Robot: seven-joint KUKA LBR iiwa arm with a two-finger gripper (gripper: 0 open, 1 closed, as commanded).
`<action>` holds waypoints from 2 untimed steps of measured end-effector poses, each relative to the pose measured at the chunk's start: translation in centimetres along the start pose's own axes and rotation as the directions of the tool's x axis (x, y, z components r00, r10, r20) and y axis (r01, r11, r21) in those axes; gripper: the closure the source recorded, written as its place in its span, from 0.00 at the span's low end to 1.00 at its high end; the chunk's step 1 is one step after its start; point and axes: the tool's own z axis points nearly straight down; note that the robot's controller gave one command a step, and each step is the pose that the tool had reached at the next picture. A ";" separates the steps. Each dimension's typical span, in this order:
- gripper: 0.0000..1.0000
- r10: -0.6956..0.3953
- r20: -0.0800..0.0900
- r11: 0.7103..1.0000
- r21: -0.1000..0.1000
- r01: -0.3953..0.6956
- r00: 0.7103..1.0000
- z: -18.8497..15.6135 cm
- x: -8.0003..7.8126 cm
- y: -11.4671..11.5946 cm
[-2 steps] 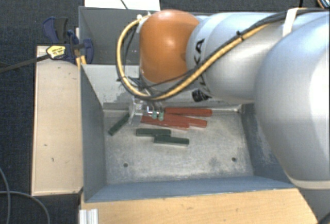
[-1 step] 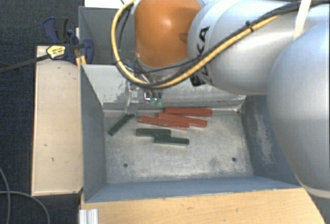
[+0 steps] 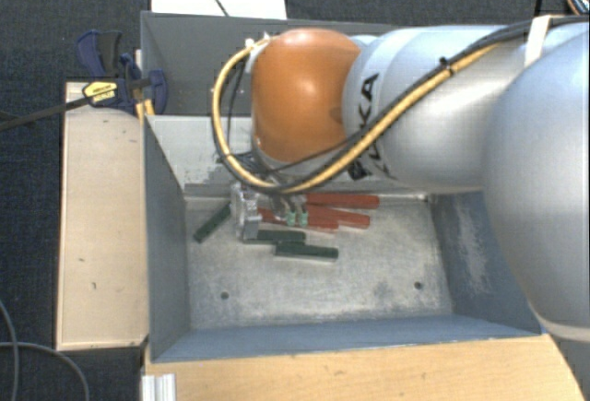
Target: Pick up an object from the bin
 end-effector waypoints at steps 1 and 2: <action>1.00 0.306 -0.001 0.952 0.000 -0.306 0.952 0.0 1.4 2.7; 1.00 -0.144 0.011 0.990 -0.001 0.144 0.990 -10.0 1.4 -1.4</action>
Offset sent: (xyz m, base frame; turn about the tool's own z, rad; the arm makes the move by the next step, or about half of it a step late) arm -0.0162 0.0244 -0.0003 0.3119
